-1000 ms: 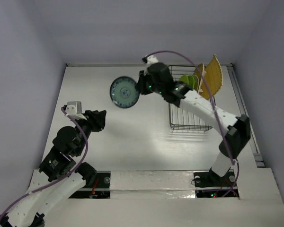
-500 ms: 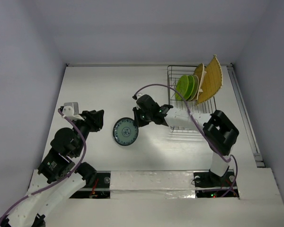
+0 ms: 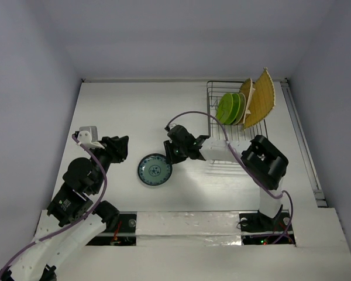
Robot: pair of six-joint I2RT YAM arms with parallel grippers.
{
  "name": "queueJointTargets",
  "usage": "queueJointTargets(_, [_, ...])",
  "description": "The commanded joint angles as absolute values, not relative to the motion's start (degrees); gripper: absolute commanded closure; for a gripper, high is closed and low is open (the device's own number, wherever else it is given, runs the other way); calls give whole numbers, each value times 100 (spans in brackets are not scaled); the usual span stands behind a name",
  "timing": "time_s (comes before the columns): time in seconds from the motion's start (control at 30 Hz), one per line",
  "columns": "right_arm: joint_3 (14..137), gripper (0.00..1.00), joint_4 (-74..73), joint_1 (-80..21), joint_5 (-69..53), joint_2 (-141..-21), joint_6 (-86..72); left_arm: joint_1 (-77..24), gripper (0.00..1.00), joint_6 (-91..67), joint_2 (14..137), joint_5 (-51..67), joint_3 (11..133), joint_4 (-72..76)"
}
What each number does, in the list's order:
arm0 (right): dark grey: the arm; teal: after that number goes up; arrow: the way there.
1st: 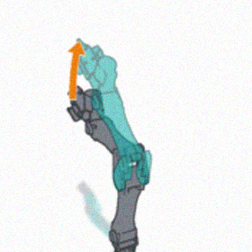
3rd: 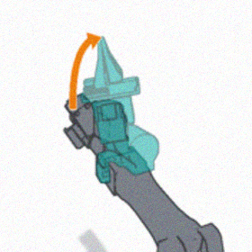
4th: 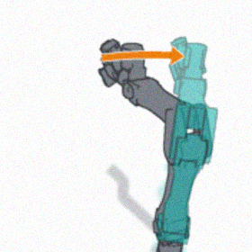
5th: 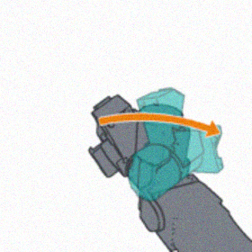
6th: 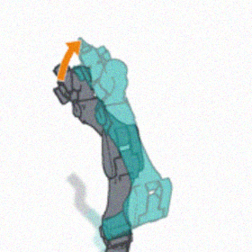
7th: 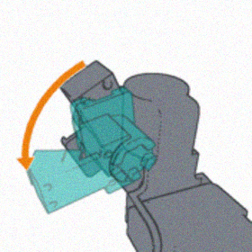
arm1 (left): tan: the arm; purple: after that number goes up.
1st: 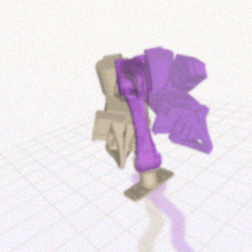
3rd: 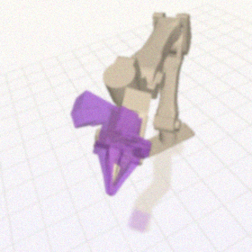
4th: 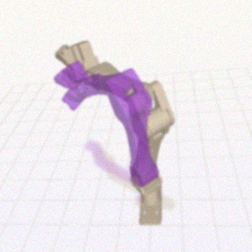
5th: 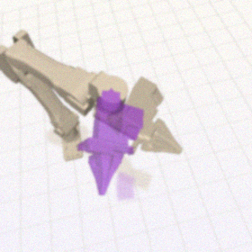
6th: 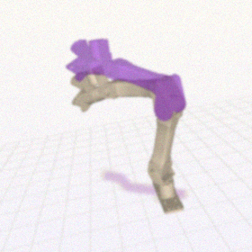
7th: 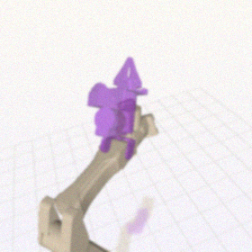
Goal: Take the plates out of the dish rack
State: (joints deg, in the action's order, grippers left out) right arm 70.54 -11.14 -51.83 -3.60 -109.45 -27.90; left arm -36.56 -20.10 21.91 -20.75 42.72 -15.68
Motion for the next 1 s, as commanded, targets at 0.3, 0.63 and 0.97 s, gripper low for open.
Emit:
queueJointTargets(0.3, [7224,46,-1379,-5221,517,-9345,-2575,-3621,62,-2021,2241,-2030,4201,-1354])
queueJointTargets(0.63, [7540,100,-2213,-3192,1827,-8288,-1899,-3621,62,-2030,2232,-1969,4201,-1371])
queueJointTargets(0.97, [8419,67,-2601,-1828,2101,-9130,-1371,-3569,62,-2004,2338,-1863,4192,-1301])
